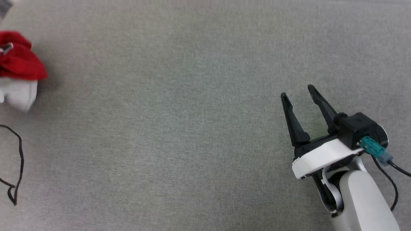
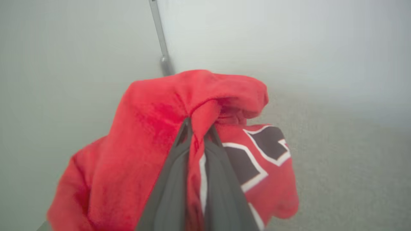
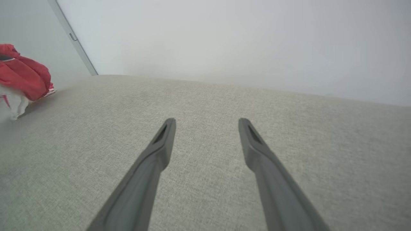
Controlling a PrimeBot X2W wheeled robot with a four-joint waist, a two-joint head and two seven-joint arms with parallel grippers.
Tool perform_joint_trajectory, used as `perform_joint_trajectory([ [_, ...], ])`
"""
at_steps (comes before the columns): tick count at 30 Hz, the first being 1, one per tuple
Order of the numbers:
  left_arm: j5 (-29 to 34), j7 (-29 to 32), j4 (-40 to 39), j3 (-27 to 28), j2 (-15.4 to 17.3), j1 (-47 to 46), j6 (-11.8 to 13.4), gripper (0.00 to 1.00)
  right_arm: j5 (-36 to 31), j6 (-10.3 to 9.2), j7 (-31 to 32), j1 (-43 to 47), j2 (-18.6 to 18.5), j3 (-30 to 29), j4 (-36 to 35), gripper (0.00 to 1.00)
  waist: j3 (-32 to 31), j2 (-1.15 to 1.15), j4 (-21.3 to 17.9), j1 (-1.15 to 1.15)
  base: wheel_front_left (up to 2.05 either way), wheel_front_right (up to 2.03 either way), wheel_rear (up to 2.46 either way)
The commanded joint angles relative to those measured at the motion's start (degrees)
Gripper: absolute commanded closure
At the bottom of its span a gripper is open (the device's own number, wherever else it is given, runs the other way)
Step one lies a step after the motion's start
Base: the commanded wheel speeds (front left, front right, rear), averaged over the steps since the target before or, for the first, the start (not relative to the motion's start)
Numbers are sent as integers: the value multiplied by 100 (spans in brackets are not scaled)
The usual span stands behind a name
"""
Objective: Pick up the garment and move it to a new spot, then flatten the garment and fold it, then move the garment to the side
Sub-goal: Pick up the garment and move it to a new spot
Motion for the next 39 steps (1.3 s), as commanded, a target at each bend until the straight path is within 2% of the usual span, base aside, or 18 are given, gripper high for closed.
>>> perform_joint_trajectory([
  [1,126,-322,-56,-69,14,-128,32,100,19,-2,-23,119,3,-32,14,0,-304,0,107,0,0,0,0],
  [4,347,-918,-108,-262,-58,-339,38,100,77,-2,-6,253,9,-92,49,0,-603,0,146,0,0,0,0],
  [8,546,-1416,-227,-525,-282,-542,50,100,150,-2,-4,472,19,-188,75,0,-986,0,143,0,0,0,0],
  [12,640,-1647,-341,-720,-469,-550,7,100,207,-2,-8,660,25,-245,109,0,-1296,0,78,0,0,0,0],
  [15,692,-1763,-562,-972,-834,-327,-3,100,220,-2,31,869,30,-324,104,0,-1652,0,-104,0,0,0,0],
  [16,692,-1763,-562,-972,-834,-327,-3,100,220,-2,31,869,30,-324,104,0,-1652,0,-104,0,0,0,0],
  [23,571,-1702,-1093,-1375,-1550,325,-83,100,232,-2,116,1223,27,-436,-50,0,-2029,0,-579,0,0,0,0],
  [30,490,-1611,-1709,-1892,-2191,896,-200,100,214,-2,298,1430,27,-568,-269,0,-2017,0,-1018,0,0,0,0],
  [39,293,-1442,-2485,-3015,-2630,1936,-369,100,254,-2,266,1340,29,-592,-484,0,-1606,0,-1248,0,0,0,0],
])
